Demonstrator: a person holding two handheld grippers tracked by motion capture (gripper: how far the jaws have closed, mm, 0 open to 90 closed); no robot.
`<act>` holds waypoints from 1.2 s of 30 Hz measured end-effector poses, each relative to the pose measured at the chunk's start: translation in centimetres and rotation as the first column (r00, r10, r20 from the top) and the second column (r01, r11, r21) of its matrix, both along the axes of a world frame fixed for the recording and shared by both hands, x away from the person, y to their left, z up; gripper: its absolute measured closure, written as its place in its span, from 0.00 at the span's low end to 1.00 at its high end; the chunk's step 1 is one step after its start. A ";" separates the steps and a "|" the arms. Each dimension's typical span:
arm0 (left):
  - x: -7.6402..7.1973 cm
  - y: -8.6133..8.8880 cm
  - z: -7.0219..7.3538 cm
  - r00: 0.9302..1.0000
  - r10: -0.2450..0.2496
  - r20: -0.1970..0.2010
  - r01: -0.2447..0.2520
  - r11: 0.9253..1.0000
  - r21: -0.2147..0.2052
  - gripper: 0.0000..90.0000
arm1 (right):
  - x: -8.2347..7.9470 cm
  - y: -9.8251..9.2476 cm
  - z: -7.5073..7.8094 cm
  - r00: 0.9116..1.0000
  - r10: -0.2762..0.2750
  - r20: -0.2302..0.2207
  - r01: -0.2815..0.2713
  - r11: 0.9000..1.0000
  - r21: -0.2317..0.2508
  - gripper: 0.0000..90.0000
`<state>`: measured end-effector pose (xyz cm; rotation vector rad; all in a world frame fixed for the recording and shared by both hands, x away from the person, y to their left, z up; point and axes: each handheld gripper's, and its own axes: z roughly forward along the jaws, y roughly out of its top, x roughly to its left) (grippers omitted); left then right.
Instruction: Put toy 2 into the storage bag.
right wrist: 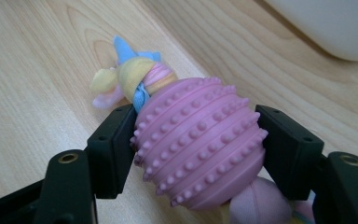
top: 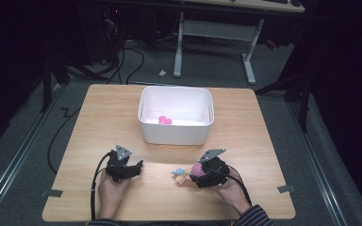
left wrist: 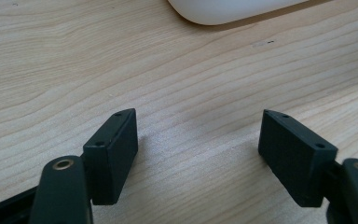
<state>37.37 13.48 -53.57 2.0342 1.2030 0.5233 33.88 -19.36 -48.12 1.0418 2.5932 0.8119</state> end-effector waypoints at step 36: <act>0.0 0.0 0.0 1.000 -0.002 0.000 0.002 1.000 0.002 0.32 | 1.9 -4.5 10.2 0.996 -0.035 0.083 0.026 0.995 0.099 0.36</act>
